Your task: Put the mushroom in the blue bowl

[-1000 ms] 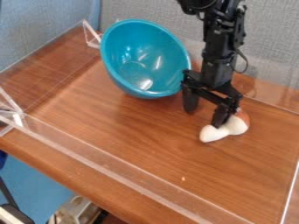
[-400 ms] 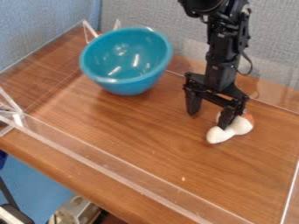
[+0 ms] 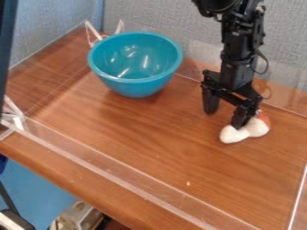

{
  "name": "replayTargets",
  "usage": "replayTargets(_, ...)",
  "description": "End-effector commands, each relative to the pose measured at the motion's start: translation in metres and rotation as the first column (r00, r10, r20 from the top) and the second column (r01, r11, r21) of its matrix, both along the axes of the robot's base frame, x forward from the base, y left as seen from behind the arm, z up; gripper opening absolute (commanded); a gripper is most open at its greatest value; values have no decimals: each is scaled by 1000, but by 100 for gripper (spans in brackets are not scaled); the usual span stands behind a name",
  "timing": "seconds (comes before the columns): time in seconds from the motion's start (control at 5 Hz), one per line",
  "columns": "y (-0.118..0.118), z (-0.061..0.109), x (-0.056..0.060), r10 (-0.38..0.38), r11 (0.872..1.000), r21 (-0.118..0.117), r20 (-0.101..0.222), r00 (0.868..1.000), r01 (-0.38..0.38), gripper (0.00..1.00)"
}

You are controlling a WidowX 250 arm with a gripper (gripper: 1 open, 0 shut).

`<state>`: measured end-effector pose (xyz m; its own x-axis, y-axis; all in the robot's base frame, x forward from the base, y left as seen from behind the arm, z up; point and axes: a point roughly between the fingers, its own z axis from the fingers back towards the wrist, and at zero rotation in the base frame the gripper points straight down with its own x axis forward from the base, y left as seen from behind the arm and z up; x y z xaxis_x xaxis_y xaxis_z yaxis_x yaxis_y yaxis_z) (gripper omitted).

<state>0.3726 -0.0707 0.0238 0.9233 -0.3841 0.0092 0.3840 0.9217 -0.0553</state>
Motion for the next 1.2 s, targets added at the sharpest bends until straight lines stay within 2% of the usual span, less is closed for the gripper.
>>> replayTargets(0.0, -4, -15, -2, -73, 997, 2, -18, 997, 73, 100)
replayTargets(0.2, -9, -10, 5, -113, 994, -3, -18, 993, 113, 0)
replayTargets(0.4, -12, 0, 10, -140, 990, -8, -11, 990, 140, 0)
replayTargets(1.0, -5, 49, 17, -103, 995, -8, 31, 994, 104, 0)
